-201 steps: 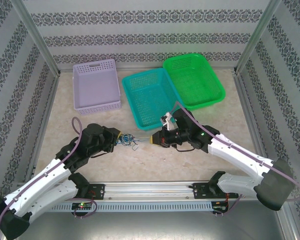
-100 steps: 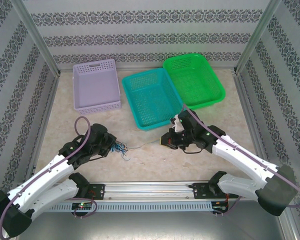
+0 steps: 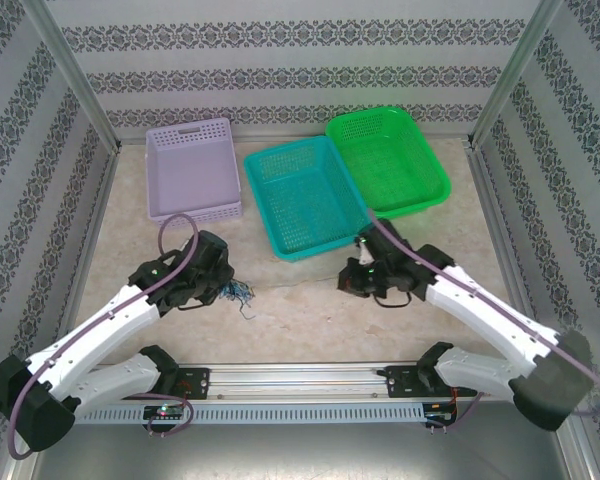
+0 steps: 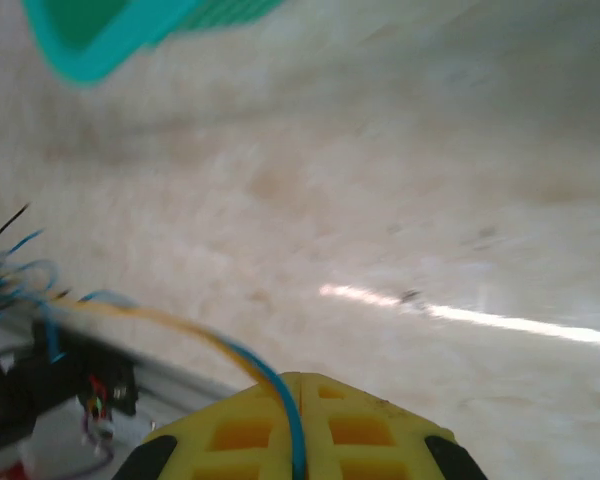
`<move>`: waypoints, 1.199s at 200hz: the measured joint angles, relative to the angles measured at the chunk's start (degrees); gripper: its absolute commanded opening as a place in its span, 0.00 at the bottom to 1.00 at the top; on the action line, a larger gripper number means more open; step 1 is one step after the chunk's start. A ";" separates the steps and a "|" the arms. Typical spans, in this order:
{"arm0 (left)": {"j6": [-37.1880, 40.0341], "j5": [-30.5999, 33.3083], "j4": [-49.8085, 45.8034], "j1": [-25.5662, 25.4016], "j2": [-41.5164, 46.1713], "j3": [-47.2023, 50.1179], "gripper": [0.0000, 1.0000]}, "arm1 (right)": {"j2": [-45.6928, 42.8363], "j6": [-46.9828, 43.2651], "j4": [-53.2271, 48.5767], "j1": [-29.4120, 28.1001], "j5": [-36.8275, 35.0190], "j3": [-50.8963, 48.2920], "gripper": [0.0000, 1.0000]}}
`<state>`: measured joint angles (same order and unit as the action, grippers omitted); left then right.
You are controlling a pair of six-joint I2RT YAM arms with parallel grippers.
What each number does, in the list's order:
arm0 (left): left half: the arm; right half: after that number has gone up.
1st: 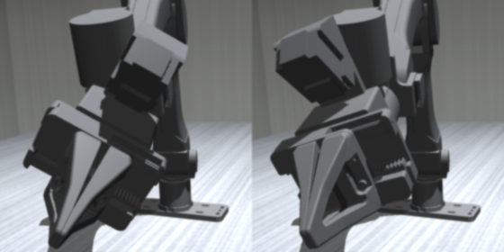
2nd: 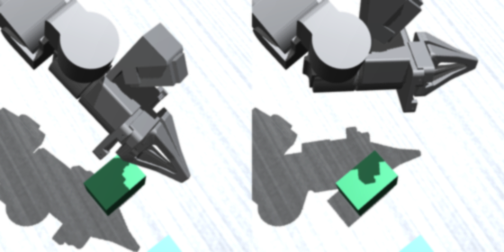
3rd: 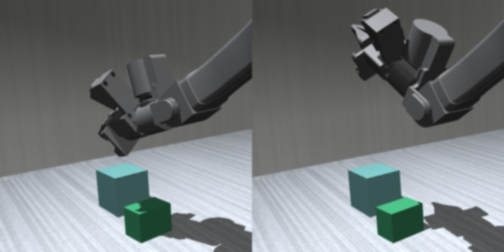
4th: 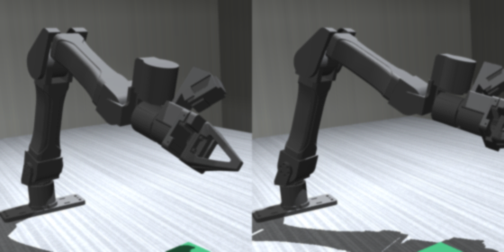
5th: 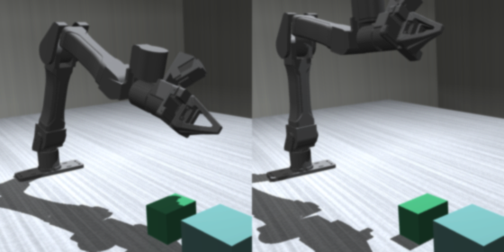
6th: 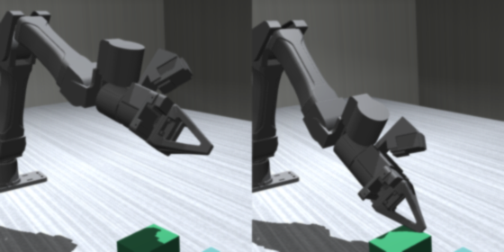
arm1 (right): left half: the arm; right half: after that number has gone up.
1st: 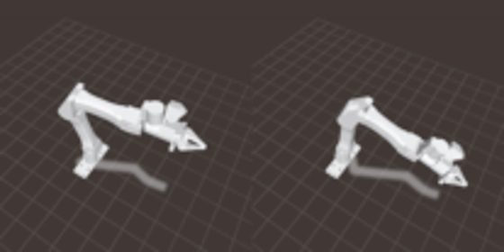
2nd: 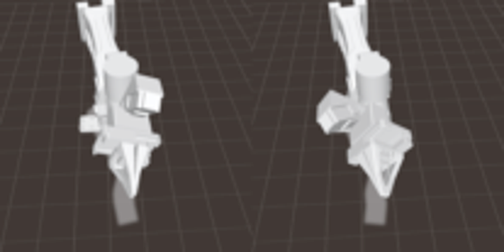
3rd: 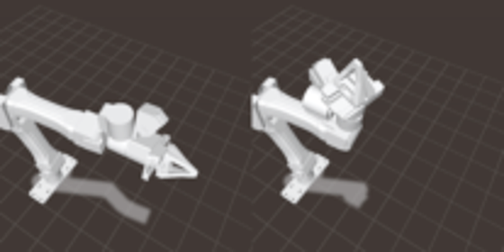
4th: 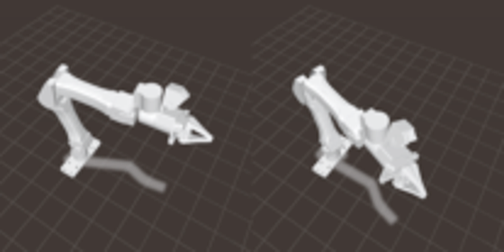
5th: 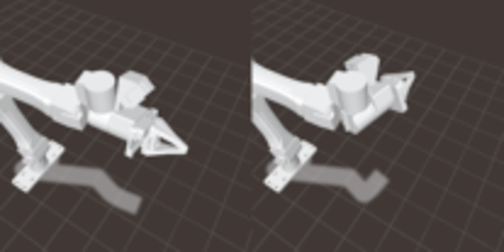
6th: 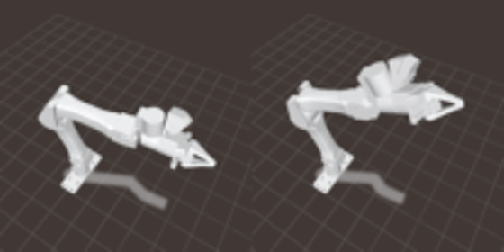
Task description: Untangle the cables
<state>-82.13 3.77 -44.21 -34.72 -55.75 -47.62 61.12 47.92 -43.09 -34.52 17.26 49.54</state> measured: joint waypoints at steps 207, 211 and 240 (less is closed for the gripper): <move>2.71 -3.80 1.55 3.85 -4.33 5.35 0.00 | -7.17 -2.67 -4.83 14.47 0.09 -4.94 0.09; 3.19 -4.11 1.81 3.85 -4.92 5.20 0.00 | -6.88 -2.67 -4.87 14.08 0.11 -5.20 0.13; 6.49 -6.93 3.89 4.09 -8.31 3.72 0.00 | -6.64 -1.49 -5.14 13.38 -0.13 -7.82 0.33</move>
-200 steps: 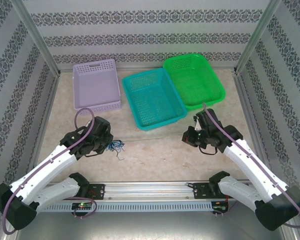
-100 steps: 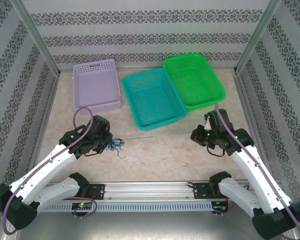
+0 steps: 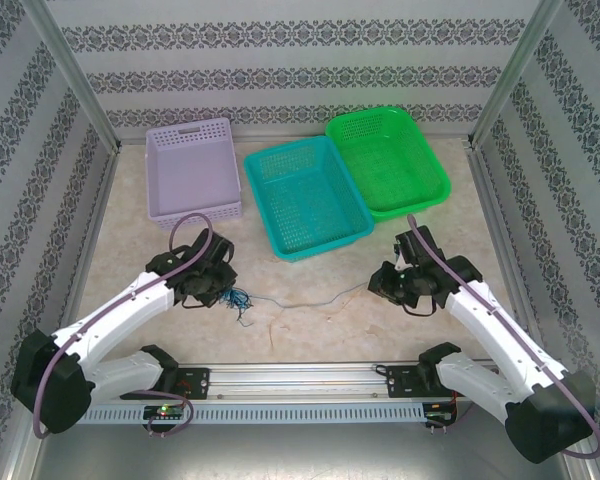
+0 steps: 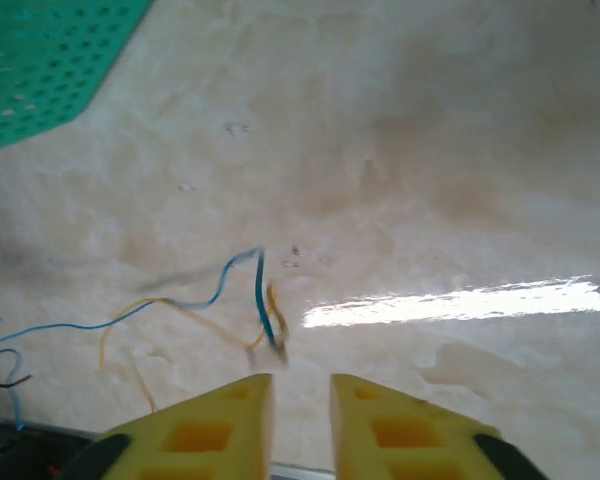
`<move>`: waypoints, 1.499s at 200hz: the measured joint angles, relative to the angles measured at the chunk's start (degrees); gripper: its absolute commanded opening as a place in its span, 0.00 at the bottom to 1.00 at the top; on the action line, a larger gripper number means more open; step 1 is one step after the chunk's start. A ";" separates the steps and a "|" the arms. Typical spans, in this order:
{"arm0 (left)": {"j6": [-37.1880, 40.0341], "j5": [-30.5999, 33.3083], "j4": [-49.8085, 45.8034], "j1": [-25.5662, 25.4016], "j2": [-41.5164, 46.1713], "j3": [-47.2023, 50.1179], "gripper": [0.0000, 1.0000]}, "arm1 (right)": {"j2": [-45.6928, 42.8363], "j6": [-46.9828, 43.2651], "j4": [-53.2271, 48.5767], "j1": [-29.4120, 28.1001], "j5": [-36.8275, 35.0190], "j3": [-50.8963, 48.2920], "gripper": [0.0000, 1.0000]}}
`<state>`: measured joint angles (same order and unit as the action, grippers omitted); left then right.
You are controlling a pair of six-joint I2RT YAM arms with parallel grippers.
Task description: Untangle the cables
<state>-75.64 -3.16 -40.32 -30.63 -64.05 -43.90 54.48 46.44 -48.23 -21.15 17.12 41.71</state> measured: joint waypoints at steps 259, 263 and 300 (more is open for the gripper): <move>0.87 -2.67 2.21 0.00 -0.35 -0.13 0.00 | 29.86 1.09 6.36 -34.21 -0.76 0.35 0.31; 0.87 -2.67 2.21 0.00 -0.35 -0.15 0.00 | 30.58 0.87 6.23 -34.25 -1.29 0.39 0.26; 0.87 -2.14 1.62 0.00 0.46 -0.17 0.00 | 30.27 -0.17 2.67 -34.18 -8.41 4.00 0.00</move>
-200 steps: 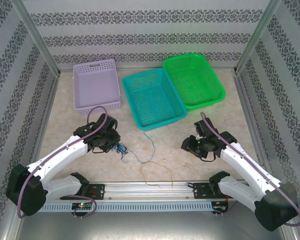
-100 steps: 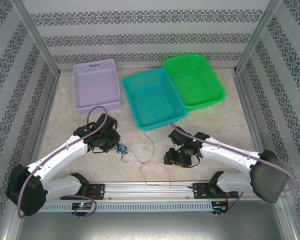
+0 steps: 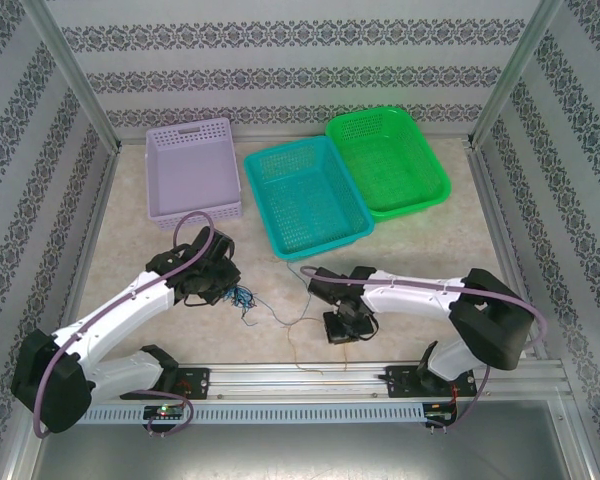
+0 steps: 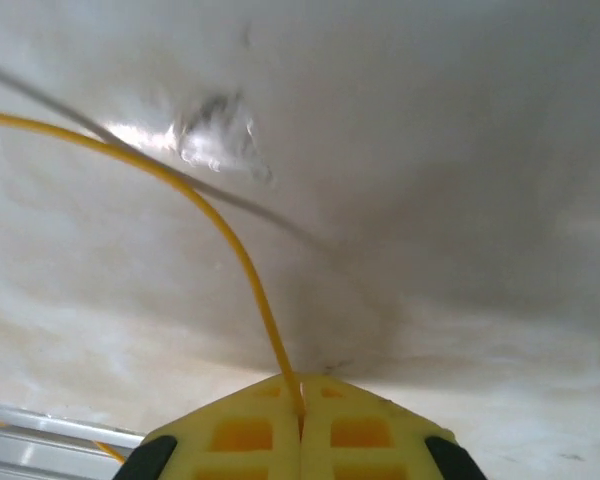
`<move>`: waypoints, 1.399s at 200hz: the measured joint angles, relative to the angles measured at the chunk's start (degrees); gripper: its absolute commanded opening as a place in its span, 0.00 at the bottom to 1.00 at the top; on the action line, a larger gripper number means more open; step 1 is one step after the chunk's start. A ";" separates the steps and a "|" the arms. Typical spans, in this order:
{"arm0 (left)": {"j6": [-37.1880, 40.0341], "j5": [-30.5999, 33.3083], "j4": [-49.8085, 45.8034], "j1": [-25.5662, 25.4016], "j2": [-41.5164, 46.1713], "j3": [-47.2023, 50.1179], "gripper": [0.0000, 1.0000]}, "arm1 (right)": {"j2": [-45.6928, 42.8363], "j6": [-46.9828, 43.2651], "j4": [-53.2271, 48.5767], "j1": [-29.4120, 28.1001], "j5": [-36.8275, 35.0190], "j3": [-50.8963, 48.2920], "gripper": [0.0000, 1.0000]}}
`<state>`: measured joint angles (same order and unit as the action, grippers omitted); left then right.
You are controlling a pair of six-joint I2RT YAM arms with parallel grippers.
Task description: Untangle the cables
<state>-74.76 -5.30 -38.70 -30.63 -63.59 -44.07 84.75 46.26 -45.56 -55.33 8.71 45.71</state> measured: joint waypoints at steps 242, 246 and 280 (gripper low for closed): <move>-2.03 -1.01 -3.17 6.38 -3.76 -18.01 0.81 | -24.48 -9.05 5.99 40.00 8.26 24.00 0.00; -2.73 -1.53 -2.49 6.38 -3.69 -18.53 0.81 | -24.15 -8.90 6.56 39.17 8.39 23.93 0.00; -10.05 -7.28 3.98 6.38 -4.22 -21.49 0.83 | -20.57 -8.09 11.69 32.54 9.33 23.19 0.00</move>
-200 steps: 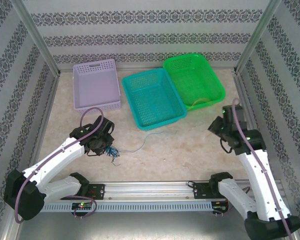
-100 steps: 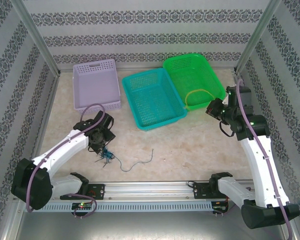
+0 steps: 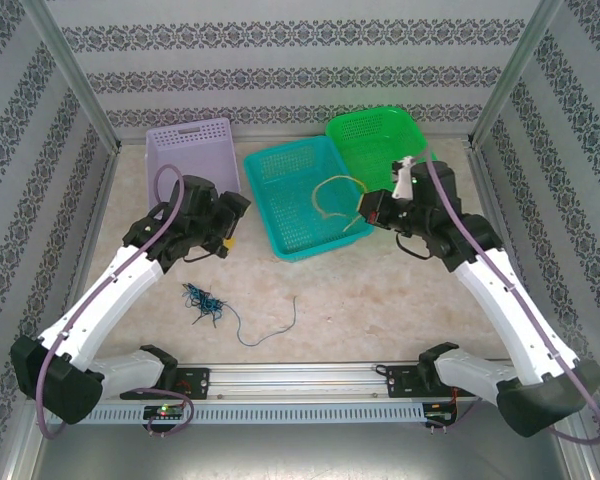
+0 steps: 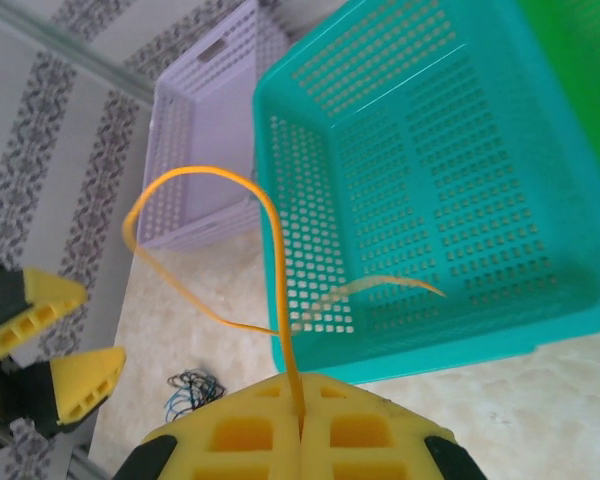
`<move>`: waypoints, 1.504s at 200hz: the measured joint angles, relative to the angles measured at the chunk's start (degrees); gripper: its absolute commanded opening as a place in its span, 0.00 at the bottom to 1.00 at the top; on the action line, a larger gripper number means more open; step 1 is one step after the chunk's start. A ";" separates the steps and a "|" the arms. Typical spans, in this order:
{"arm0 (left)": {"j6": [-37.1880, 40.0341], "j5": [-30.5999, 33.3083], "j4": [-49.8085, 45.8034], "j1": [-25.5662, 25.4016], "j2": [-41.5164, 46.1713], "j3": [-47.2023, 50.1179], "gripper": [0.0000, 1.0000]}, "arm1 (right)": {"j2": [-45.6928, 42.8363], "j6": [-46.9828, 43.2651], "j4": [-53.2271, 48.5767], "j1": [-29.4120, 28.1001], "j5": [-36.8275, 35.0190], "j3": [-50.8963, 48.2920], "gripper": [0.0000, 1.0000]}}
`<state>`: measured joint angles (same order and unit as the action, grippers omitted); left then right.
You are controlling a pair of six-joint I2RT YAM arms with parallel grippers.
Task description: Untangle the cables
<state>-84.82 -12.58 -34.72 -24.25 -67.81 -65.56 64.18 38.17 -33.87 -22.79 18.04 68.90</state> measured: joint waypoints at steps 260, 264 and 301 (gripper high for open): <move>-33.48 -4.13 11.61 0.72 6.75 11.21 0.28 | 17.14 -16.00 4.92 -21.33 6.69 6.38 0.00; -33.29 -4.04 11.56 0.98 6.73 11.21 0.26 | 16.94 -16.17 4.74 -21.35 6.71 6.38 0.00; -25.09 -3.19 9.70 5.75 4.50 8.98 0.06 | 15.19 -18.38 1.29 -21.38 9.20 6.45 0.00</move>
<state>-109.91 -15.77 -25.02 -18.50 -63.31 -56.58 79.37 19.79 -32.58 -44.16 27.24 75.35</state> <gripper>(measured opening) 0.107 0.055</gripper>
